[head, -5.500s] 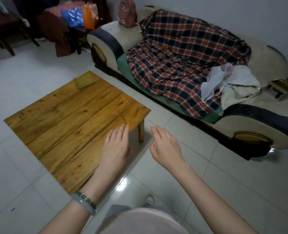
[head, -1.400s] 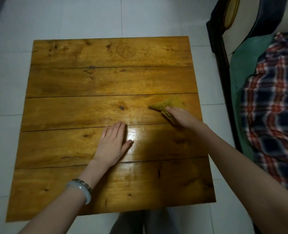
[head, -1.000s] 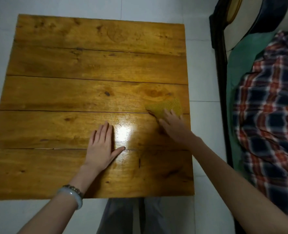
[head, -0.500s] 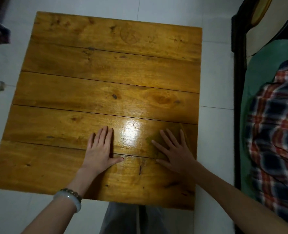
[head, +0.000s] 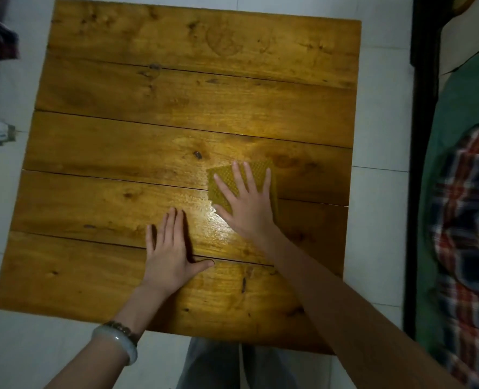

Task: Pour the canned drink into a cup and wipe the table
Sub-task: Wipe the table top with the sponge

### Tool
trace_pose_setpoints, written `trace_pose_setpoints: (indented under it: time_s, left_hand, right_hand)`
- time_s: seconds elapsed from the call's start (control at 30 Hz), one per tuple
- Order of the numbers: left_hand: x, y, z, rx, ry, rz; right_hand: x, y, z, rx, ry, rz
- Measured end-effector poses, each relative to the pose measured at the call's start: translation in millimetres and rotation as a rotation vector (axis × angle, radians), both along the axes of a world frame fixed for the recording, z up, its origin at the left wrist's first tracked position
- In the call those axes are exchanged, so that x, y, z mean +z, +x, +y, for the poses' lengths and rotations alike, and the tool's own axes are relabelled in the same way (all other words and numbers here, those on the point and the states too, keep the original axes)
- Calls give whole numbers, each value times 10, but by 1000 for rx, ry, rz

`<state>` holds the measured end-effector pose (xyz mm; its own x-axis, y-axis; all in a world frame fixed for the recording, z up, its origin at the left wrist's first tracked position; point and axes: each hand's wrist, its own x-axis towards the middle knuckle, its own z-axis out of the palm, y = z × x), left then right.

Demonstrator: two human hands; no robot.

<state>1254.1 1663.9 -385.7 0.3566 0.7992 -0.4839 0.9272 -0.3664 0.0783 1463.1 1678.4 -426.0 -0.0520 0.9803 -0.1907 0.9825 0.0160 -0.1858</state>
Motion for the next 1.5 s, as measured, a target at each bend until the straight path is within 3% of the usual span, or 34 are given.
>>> trace_pose_setpoints:
  time_s: [0.07, 0.13, 0.27, 0.33, 0.43, 0.57, 0.63, 0.73, 0.9, 1.07, 1.23, 1.37, 1.5]
  left_hand:
    - [37, -65, 13, 63, -30, 18]
    - [73, -125, 35, 39, -79, 67]
    - [100, -114, 69, 18, -141, 138]
    - [97, -105, 78, 15, -138, 149]
    - [95, -126, 72, 20, -142, 126]
    - [81, -165, 62, 42, -116, 39]
    - [76, -188, 54, 59, -113, -9]
    - [79, -232, 29, 94, -116, -121]
    - [107, -437, 12, 109, -96, -117]
    - [76, -619, -38, 59, -151, -23]
    - [78, -617, -42, 61, -125, -33]
    - [80, -625, -93, 82, -104, -62]
    - [112, -650, -133, 51, -91, -79]
  right_hand:
    - [-25, -142, -130, 56, -1, -10]
    - [-39, -126, -454, 253, 3, 1]
    - [-46, 254, -1060, 449, 20, 23]
    - [-16, 529, -1056, 416, 47, 3]
    - [-11, 847, -628, 164, 12, -64]
    - [-56, 386, 201, -107, 2, -105]
    - [-53, -50, 388, -75, 32, -79]
    - [-48, -415, -61, 193, 58, -19]
    - [-21, 105, -1236, 411, 31, -68]
    - [-37, 628, -571, 175, 52, -114]
    - [-72, -56, 420, -4, 38, -117]
    - [-59, -617, 62, 275, 64, -53]
    - [-48, -367, -852, 579, 56, -12]
